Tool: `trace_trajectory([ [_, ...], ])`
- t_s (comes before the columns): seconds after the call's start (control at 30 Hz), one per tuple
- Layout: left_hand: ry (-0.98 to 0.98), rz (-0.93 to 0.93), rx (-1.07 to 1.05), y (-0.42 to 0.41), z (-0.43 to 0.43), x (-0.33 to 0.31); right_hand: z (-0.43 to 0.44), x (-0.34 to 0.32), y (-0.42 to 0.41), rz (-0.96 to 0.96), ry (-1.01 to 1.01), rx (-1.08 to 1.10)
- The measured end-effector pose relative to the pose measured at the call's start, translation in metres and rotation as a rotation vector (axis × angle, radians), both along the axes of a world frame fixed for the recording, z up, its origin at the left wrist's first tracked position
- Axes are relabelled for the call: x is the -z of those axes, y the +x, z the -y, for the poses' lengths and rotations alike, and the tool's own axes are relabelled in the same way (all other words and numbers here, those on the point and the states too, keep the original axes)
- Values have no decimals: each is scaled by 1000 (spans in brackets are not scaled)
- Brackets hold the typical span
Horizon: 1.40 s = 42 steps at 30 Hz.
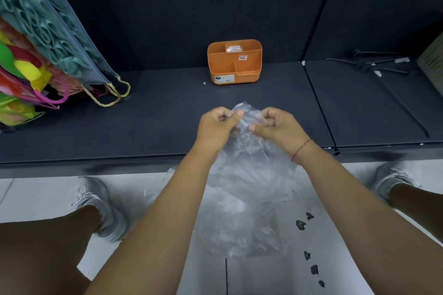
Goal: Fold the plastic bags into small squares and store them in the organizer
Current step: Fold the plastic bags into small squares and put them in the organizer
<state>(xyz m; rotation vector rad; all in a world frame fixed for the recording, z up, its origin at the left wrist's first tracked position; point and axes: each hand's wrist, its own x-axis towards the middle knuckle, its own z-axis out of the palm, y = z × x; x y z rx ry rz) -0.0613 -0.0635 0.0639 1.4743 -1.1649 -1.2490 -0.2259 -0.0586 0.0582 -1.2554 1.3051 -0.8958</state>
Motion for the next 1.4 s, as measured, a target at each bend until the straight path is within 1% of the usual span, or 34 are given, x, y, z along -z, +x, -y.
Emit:
trace_trajectory([
  [0.13,53,-32,-192,19,0,10,-2,4,-22,-92,70,14],
  [0.3,80,-92,-353,38,-2,19,3,10,-51,13,69,260],
  [0.4,97,-116,-415,46,-2,28,5,15,-62,186,94,384],
  [0.5,131,-161,-501,51,-1,37,7,19,-66,457,172,495],
  [0.57,164,-209,-537,52,0,43,9,24,-68,600,294,460],
  [0.63,192,-250,-553,51,-1,48,9,30,-66,680,424,340],
  [0.7,215,-264,-556,50,-2,55,8,41,-63,655,493,323],
  [0.83,247,-280,-583,52,2,70,14,60,-61,597,488,452],
  [0.9,253,-274,-590,55,6,77,22,66,-64,517,401,527],
  [1.03,243,-231,-568,62,22,91,44,68,-71,230,196,583],
  [1.07,245,-221,-567,63,27,93,52,67,-72,204,170,598],
  [1.1,251,-212,-567,62,33,95,59,66,-74,224,158,611],
  [1.13,259,-200,-566,62,39,97,67,65,-75,313,164,615],
  [1.2,270,-168,-571,62,49,104,80,68,-76,564,262,625],
  [1.23,271,-160,-575,62,54,108,86,72,-76,652,334,634],
  [1.27,263,-159,-575,62,59,114,91,76,-75,681,387,635],
  [1.4,238,-112,-543,62,71,128,116,94,-67,558,474,705],
])
